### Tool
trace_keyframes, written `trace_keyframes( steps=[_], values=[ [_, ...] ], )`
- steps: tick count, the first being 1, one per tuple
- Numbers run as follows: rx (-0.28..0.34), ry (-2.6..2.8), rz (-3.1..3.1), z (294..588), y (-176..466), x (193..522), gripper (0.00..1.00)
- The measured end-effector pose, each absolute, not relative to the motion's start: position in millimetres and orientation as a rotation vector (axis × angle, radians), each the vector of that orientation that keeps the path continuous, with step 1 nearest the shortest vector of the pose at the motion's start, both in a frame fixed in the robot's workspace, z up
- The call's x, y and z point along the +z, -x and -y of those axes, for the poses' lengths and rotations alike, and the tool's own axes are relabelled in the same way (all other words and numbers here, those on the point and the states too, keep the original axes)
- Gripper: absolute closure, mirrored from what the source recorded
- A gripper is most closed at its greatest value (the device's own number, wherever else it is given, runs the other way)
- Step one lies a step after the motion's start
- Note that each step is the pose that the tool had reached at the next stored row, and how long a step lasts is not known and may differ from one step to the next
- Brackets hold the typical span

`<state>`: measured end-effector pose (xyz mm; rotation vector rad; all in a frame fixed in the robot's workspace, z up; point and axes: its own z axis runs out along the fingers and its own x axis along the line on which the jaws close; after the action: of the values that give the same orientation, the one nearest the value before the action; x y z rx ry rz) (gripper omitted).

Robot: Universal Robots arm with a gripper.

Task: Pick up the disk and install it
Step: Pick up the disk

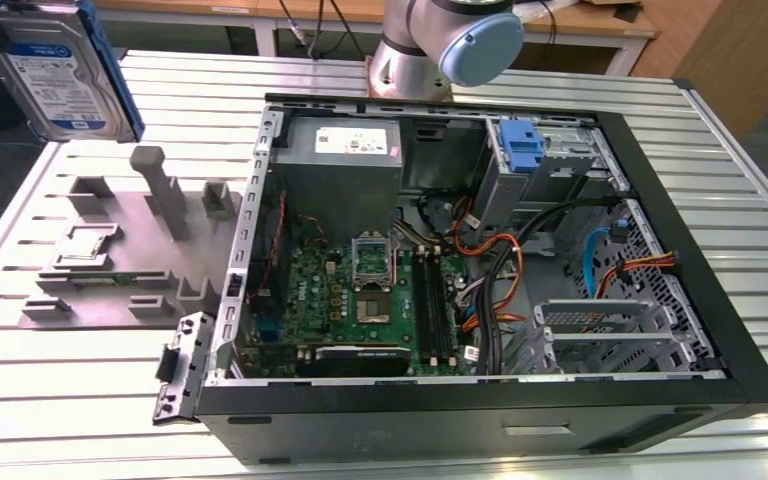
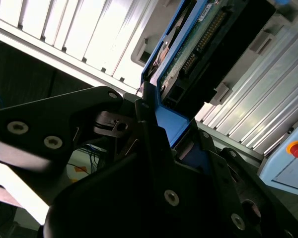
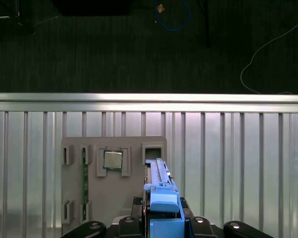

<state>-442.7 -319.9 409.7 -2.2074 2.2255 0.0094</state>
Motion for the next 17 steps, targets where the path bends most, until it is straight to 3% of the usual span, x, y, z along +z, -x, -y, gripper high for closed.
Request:
trace_keyframes(
  steps=[17],
  values=[
    [0.009,2.207,-2.225,319.9,442.7,414.2,0.63]
  ],
)
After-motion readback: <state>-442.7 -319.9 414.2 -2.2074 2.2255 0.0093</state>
